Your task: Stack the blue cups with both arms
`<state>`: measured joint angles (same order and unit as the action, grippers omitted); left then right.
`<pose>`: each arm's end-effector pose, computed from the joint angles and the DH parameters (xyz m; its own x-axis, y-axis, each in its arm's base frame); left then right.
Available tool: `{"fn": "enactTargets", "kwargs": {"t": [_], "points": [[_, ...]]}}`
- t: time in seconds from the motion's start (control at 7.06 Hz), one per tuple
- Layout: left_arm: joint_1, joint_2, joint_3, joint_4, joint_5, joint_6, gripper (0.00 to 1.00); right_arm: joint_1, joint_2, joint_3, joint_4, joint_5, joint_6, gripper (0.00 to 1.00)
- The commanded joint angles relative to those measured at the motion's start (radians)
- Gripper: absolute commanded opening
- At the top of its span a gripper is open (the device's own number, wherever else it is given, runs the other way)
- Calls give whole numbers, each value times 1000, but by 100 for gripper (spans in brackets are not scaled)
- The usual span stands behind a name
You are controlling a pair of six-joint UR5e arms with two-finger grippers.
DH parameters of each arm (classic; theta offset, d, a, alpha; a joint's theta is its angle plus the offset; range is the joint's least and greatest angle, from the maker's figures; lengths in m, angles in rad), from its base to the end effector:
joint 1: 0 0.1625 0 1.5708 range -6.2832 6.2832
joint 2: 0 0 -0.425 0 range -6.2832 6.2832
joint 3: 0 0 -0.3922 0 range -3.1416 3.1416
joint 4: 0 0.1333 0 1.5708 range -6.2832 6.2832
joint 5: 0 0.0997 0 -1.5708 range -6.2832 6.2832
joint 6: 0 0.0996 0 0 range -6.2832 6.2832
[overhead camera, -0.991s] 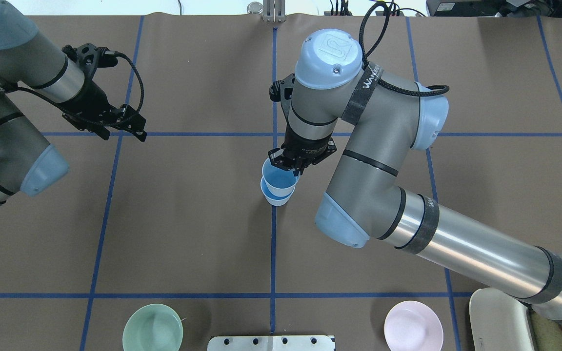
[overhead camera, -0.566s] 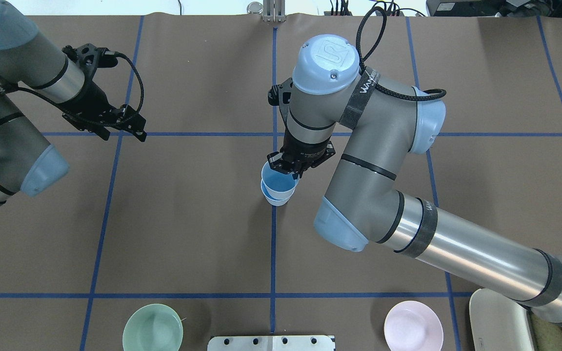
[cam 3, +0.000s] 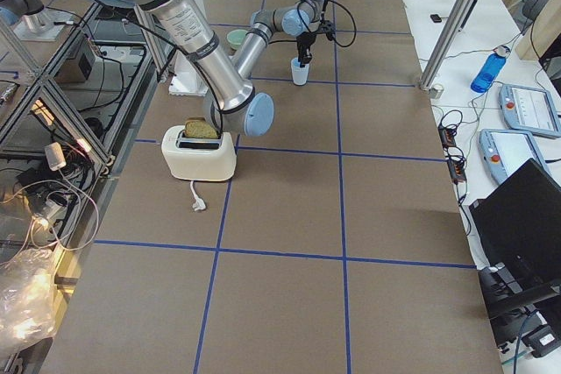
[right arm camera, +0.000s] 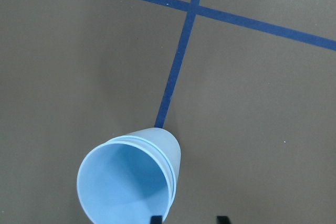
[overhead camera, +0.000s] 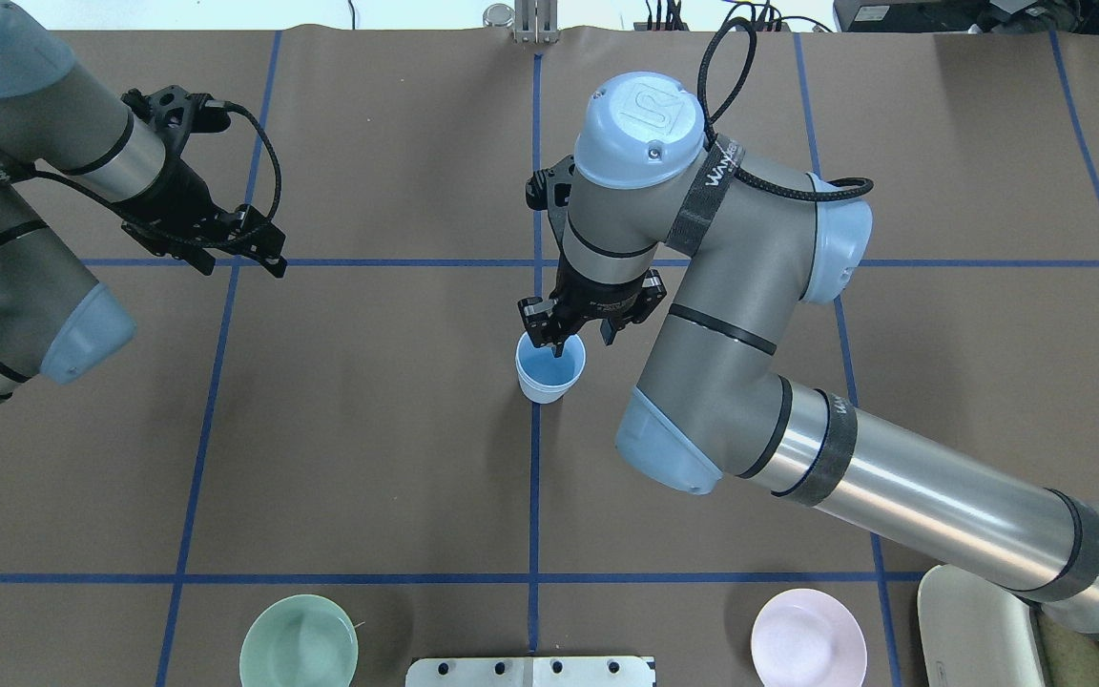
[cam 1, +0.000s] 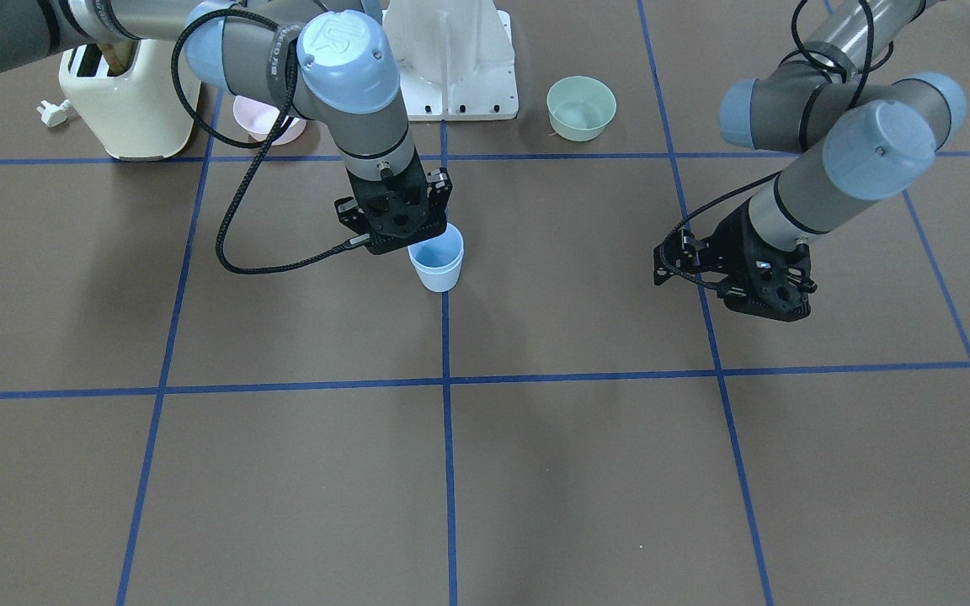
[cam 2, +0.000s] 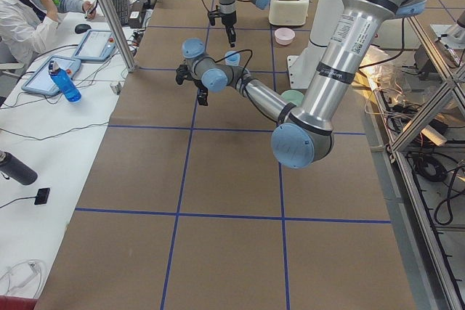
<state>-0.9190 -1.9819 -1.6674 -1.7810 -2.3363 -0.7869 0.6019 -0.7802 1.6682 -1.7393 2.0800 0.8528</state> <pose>0.3340 -0.5437 0.3499 0.5331 0.1406 -0.8343 -0.1125 0.9891 0.0949 -0.5140 -0.4559 0.1569 0.6179 -0.2724 0.7375 0.2350 0.9592 0.1574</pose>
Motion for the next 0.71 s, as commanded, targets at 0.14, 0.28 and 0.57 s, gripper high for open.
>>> {"fn": "enactTargets", "kwargs": {"t": [0.14, 0.28, 0.57], "points": [[-45, -2, 0, 3, -17, 18, 97, 100, -93, 147, 0, 11, 12, 100], [-69, -2, -2, 35, -43, 78, 97, 172, -166, 209, 1, 12, 12, 100], [-159, -2, -2, 124, -45, 252, 97, 276, -289, 295, 9, -68, 17, 100]]}}
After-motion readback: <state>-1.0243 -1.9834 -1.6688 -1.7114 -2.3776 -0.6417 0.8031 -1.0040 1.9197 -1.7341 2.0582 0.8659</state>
